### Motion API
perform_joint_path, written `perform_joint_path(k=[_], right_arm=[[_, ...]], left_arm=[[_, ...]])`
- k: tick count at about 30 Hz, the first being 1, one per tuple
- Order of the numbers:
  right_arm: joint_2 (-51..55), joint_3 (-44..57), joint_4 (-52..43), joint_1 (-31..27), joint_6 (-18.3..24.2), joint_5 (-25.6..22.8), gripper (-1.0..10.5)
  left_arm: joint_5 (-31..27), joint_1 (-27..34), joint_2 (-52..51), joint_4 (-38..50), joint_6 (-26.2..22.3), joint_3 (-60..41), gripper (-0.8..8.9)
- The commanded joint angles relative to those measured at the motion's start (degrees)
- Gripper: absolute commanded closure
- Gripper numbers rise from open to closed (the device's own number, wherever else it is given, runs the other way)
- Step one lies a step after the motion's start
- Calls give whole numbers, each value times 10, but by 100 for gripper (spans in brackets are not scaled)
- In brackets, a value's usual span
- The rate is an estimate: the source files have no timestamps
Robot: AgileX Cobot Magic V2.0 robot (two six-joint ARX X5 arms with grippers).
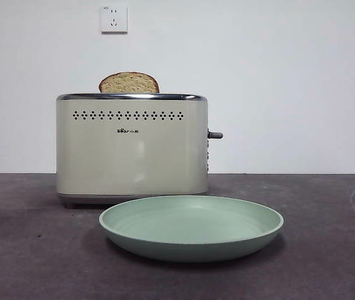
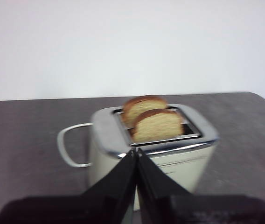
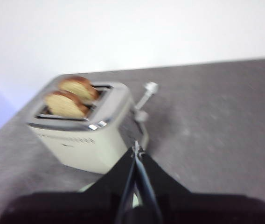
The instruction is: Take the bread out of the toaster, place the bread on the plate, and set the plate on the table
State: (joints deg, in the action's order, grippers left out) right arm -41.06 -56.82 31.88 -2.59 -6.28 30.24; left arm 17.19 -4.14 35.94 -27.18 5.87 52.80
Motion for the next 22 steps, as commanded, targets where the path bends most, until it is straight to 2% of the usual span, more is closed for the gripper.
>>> perform_joint_path(k=[1, 7, 11, 13, 15, 16, 18, 22], right_arm=[[-31, -43, 9, 1, 14, 20, 946], [-70, -90, 17, 1, 14, 29, 926], [-77, -96, 17, 1, 14, 29, 741], [-80, -96, 17, 1, 14, 29, 688], [-83, -96, 17, 1, 14, 29, 688], [-85, -96, 16, 1, 14, 29, 688], [-90, -96, 16, 1, 14, 29, 689], [-105, -96, 16, 4, 14, 29, 689]], left_arm=[[43, 1, 54, -30, -27, 55, 820], [96, 0, 152, -88, -30, 131, 817], [106, 0, 184, -98, -30, 142, 800], [109, 0, 196, -97, -32, 143, 663], [112, 0, 208, -89, -39, 144, 474], [116, 0, 213, -82, -45, 144, 430], [132, 0, 228, -72, -57, 151, 431], [213, 0, 290, -83, -90, 208, 431]])
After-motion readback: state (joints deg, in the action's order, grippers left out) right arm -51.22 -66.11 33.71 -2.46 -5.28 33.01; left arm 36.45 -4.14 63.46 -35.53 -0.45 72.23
